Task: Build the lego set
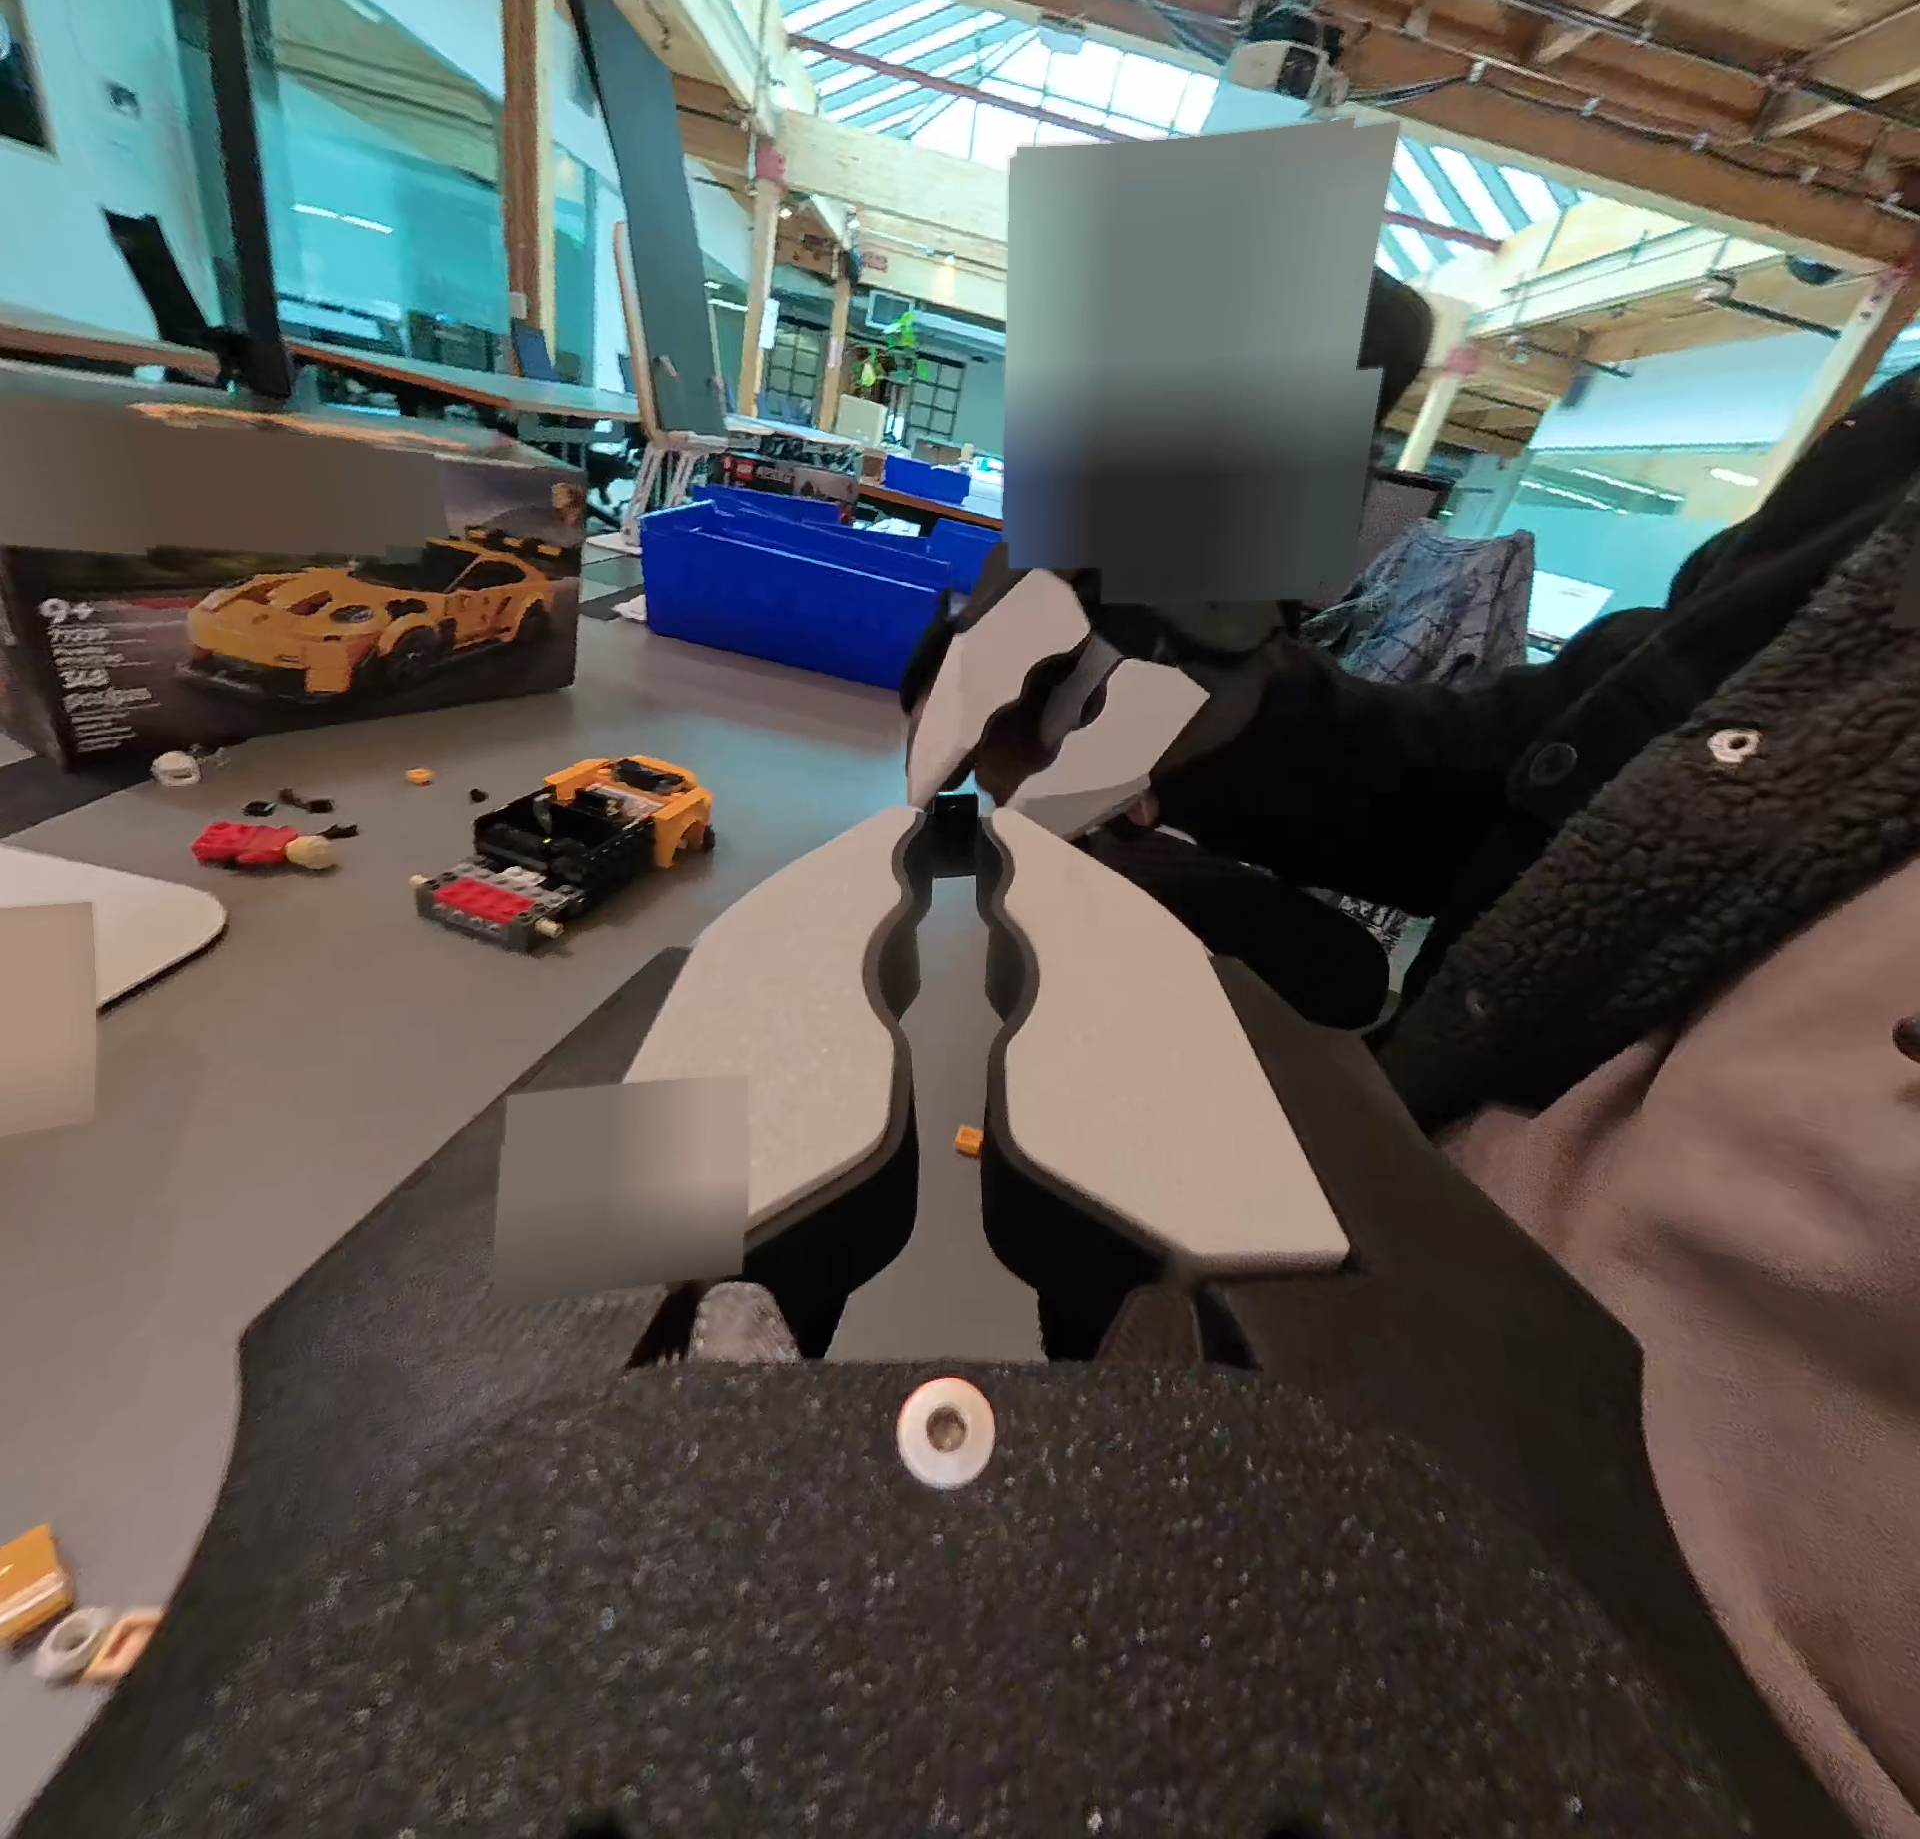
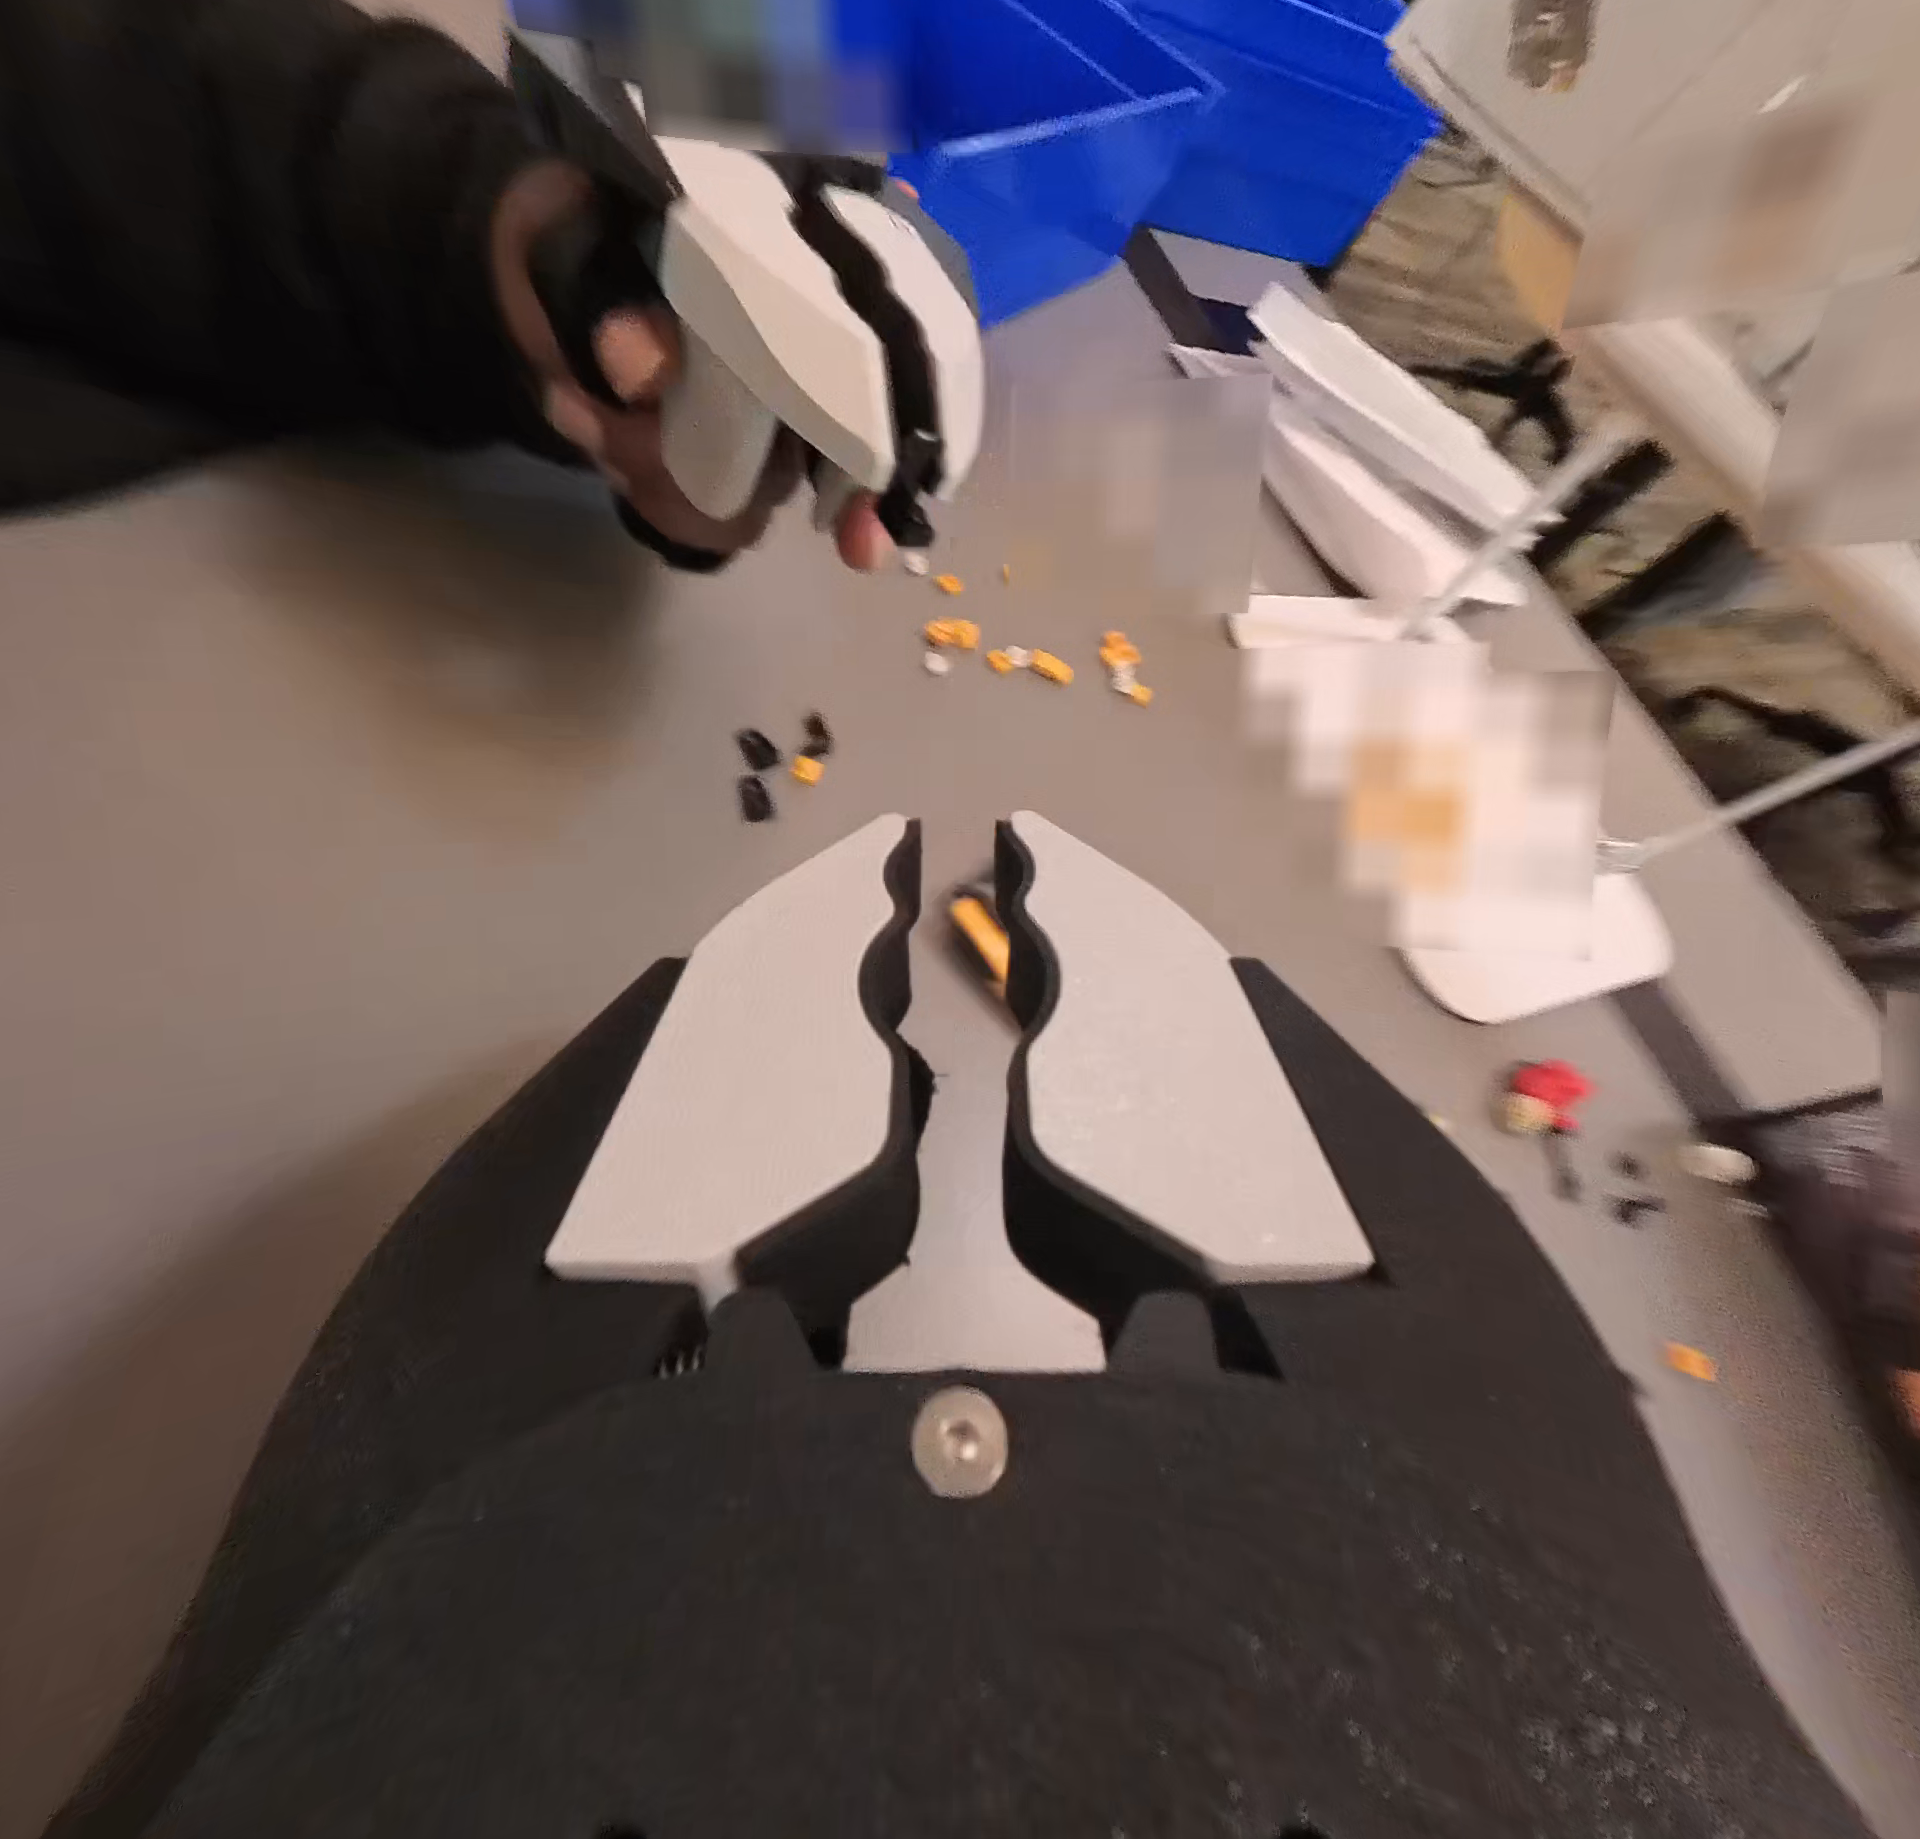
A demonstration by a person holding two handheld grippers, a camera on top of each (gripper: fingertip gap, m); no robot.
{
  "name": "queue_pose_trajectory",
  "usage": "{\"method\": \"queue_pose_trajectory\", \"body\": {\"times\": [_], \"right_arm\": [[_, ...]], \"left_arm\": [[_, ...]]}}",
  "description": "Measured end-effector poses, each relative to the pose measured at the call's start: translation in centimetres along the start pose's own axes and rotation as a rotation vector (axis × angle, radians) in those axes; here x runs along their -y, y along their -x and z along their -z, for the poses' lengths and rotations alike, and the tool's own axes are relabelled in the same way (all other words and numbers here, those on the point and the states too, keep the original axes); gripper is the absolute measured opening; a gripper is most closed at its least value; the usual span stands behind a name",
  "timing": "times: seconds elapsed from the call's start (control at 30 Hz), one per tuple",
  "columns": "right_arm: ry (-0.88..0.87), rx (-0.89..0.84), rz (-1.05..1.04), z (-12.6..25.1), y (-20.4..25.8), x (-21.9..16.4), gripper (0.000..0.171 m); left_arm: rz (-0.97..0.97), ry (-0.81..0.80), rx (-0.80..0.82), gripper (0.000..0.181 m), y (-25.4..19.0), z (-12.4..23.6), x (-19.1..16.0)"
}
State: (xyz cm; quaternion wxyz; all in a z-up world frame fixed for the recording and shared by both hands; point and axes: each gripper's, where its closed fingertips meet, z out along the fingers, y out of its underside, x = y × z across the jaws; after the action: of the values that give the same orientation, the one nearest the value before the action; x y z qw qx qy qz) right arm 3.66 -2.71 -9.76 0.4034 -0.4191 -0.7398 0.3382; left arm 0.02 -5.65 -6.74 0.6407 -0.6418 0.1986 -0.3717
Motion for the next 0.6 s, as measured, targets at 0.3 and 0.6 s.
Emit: {"method": "queue_pose_trajectory", "body": {"times": [0.3,0.6], "right_arm": [[-0.2,0.243,-0.192,-1.3,2.5,3.1,0.019],[-0.219,0.325,-0.199,-1.6,3.1,3.6,0.008]], "left_arm": [[-0.09,-0.011,-0.071,0.007,-2.0,-0.9,-0.8],[-0.143,0.009,-0.102,0.007,-2.8,-1.0,-1.1]]}}
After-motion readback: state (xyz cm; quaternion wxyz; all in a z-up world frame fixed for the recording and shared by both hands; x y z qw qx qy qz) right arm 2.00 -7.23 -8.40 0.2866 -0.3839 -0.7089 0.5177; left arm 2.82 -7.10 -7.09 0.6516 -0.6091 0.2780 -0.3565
